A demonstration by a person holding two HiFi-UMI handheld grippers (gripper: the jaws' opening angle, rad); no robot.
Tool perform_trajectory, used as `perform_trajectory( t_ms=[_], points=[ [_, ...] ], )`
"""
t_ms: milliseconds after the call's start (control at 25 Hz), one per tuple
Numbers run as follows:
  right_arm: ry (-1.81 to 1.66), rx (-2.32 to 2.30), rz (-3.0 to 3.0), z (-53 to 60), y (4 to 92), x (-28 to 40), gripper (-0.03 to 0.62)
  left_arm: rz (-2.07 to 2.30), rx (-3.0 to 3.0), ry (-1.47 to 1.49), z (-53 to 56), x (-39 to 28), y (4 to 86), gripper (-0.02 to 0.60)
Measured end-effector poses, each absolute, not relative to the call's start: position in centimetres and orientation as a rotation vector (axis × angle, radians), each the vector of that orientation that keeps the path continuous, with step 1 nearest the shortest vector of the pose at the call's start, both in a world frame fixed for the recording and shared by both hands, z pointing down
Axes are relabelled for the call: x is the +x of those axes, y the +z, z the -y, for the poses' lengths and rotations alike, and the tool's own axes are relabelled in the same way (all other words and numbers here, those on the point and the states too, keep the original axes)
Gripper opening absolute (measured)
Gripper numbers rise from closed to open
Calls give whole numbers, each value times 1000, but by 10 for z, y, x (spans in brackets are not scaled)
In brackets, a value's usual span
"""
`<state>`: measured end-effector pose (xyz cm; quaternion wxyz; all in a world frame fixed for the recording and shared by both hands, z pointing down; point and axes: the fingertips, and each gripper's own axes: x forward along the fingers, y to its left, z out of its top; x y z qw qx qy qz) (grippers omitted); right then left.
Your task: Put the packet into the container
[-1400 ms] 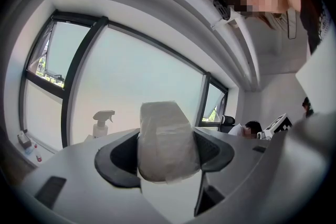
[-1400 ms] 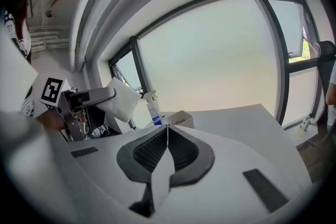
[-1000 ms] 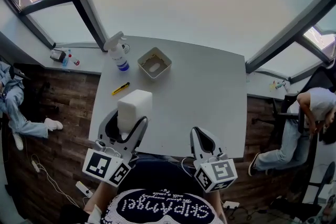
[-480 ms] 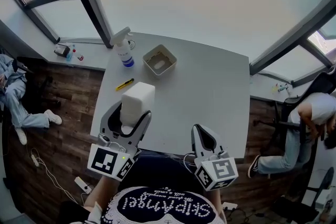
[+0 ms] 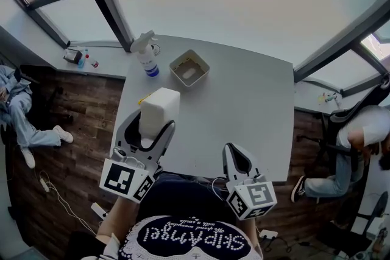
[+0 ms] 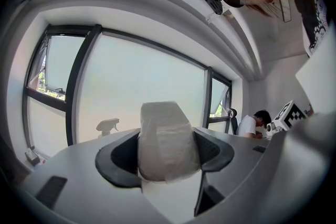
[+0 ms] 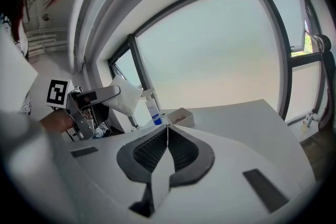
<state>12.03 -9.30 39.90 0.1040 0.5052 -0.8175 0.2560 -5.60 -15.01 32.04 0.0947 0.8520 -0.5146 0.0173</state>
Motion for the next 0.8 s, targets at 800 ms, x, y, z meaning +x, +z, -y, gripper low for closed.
perform_trajectory(
  t_ms=[800],
  points=[
    [837, 1629, 2276, 112, 411, 152, 15, 1394, 2553, 110, 237, -36, 356, 288]
  ],
)
